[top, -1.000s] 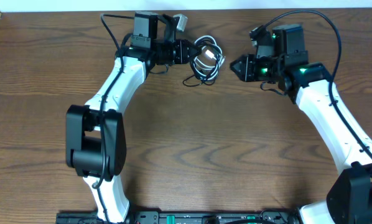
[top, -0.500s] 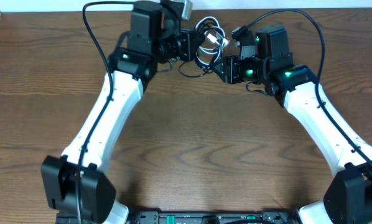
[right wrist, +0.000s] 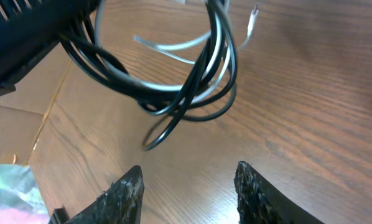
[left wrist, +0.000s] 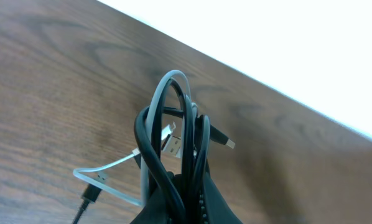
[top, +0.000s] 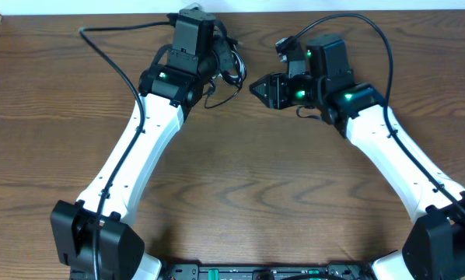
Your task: Untangle cables
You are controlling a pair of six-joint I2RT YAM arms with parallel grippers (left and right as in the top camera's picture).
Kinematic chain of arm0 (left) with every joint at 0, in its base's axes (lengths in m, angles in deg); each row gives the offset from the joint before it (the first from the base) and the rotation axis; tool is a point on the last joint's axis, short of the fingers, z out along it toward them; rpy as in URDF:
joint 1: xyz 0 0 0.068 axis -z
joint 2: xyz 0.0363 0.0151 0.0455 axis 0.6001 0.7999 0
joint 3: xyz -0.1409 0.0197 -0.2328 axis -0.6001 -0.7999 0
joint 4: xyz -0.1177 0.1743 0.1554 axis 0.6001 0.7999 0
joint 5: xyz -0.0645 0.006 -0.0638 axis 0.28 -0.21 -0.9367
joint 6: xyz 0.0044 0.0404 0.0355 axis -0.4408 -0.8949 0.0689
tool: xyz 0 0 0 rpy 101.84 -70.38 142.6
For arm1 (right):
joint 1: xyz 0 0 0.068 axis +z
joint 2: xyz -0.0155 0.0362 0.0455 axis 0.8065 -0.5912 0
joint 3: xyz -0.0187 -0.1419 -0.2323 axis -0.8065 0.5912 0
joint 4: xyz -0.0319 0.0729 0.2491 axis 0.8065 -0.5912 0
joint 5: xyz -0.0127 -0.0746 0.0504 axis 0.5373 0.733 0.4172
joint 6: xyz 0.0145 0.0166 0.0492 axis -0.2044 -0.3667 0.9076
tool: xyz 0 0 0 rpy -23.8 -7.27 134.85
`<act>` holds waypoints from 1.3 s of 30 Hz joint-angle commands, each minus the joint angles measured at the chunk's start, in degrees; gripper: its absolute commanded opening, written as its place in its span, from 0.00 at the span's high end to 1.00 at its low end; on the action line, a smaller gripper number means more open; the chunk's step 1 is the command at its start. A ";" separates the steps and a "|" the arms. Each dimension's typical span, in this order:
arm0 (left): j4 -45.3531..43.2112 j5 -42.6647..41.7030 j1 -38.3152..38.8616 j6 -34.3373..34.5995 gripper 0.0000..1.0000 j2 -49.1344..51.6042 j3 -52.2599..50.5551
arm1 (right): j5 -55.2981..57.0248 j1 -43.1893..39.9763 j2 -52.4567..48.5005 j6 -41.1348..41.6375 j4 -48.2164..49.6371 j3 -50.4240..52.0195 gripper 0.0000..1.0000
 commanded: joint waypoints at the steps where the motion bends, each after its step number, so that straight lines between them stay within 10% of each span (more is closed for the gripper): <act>1: -0.07 3.72 0.07 12.00 0.93 -1.38 0.90 | 3.65 1.73 -1.88 5.57 0.74 -0.13 0.57; 19: 2.10 3.58 0.13 23.28 0.93 -1.38 0.90 | 10.40 6.05 -6.84 12.85 8.35 -0.11 0.58; 30: 5.29 3.39 1.38 29.94 0.93 -1.38 0.90 | 15.41 6.80 -10.58 13.40 10.27 -0.13 0.99; 39: 3.50 12.20 1.29 -6.54 0.93 -1.38 0.90 | 12.52 2.86 -0.15 2.69 2.27 -0.13 0.99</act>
